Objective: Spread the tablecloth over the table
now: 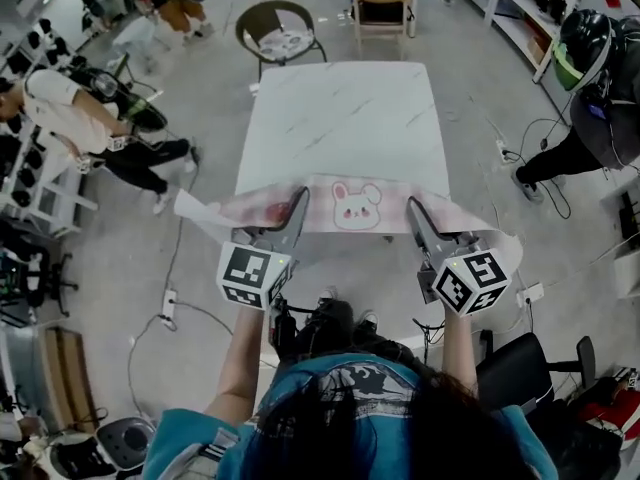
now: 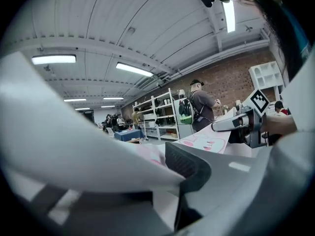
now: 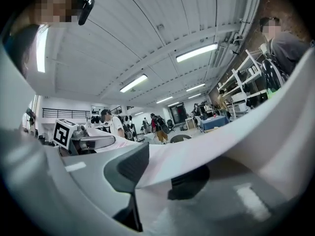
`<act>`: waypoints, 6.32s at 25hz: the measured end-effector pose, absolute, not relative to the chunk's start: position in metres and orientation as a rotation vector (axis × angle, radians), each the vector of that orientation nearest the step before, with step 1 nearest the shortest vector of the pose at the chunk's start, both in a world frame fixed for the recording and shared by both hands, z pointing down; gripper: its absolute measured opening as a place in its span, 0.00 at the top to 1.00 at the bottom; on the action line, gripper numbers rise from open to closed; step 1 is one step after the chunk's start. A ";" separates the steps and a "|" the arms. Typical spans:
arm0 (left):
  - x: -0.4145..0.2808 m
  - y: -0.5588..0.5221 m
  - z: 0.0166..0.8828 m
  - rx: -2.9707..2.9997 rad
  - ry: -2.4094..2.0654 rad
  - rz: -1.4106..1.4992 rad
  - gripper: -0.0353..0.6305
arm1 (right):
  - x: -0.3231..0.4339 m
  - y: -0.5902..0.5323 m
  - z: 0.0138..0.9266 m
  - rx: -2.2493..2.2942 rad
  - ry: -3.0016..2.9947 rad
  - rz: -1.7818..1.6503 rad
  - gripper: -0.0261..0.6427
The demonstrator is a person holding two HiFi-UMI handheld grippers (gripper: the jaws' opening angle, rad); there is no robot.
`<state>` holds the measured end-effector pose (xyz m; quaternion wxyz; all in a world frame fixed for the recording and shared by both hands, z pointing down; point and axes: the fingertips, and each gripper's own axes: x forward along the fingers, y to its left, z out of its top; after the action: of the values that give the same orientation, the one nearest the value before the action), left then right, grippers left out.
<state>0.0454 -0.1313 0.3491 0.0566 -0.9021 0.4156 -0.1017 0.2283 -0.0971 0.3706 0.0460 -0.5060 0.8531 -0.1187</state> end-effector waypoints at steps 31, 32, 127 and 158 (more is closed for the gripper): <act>0.002 -0.443 0.272 -2.640 1.288 -0.300 0.79 | 0.181 -0.417 0.292 -1.458 2.816 -0.194 0.78; 0.000 -0.459 0.269 -2.647 1.285 -0.290 0.79 | 0.179 -0.432 0.289 -1.462 2.814 -0.194 0.78; -0.023 -0.382 0.635 -3.318 1.634 -0.749 0.79 | 0.170 -0.344 0.602 -1.527 2.579 -1.264 0.91; -0.055 -0.253 0.684 -3.449 1.820 -0.783 0.79 | 0.146 -0.203 0.658 -1.494 2.361 -1.521 0.90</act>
<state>-0.0554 -0.2531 0.6838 -0.4059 -0.7924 0.4182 -0.1800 0.1457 -0.2033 0.6581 -0.0197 -0.4697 0.7419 -0.4781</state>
